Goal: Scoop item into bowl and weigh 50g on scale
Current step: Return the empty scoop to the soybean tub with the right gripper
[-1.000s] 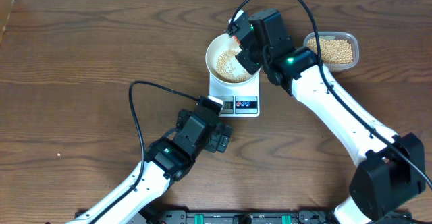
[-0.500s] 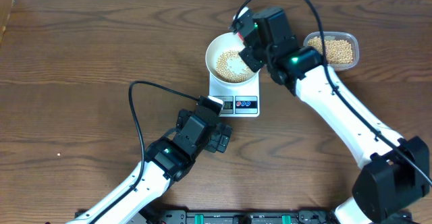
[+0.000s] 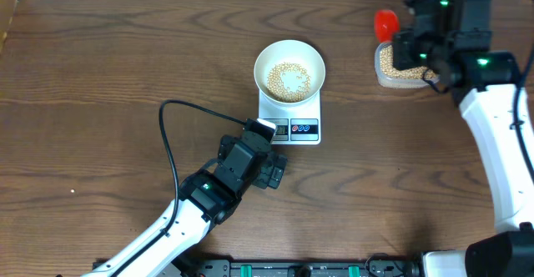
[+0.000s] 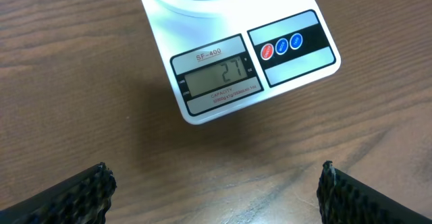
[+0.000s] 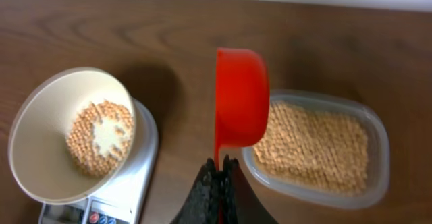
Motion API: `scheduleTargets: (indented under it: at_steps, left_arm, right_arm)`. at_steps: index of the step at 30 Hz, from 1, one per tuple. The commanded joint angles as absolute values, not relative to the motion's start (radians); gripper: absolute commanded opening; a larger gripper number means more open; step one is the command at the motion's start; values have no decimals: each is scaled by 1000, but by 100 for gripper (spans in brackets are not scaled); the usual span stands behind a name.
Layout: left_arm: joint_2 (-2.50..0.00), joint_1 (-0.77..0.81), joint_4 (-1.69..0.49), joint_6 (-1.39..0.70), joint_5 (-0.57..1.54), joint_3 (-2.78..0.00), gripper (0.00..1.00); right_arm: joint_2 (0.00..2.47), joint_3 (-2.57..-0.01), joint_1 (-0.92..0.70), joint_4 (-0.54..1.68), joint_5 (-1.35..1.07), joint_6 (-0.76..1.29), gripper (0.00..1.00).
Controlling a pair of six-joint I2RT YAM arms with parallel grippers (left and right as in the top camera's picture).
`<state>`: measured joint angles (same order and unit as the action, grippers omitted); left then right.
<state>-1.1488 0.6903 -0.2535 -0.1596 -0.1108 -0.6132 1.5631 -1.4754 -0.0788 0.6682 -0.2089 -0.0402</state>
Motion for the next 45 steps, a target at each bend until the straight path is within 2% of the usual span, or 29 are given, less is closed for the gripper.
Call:
scheduleTargets:
  at_steps: [1,7,21,45]
  left_arm:
    - [-1143,693,-253,-155,-113,-606,98]
    - [-1143,693,-253,-155,-113,-606,98]
    - [-1143,693,-252,-155,-113,-606,98]
    - [-1143,693,-252,-154,-113,-606,98]
  right_arm:
    - [1560,-1483,23,773,-241,-15,1]
    - [1629,-1483,98,849,-187,-15,1]
    - [1831,-1483,97,820,-81,40,1]
    - [1976,-1483,99,703,-385,142,1]
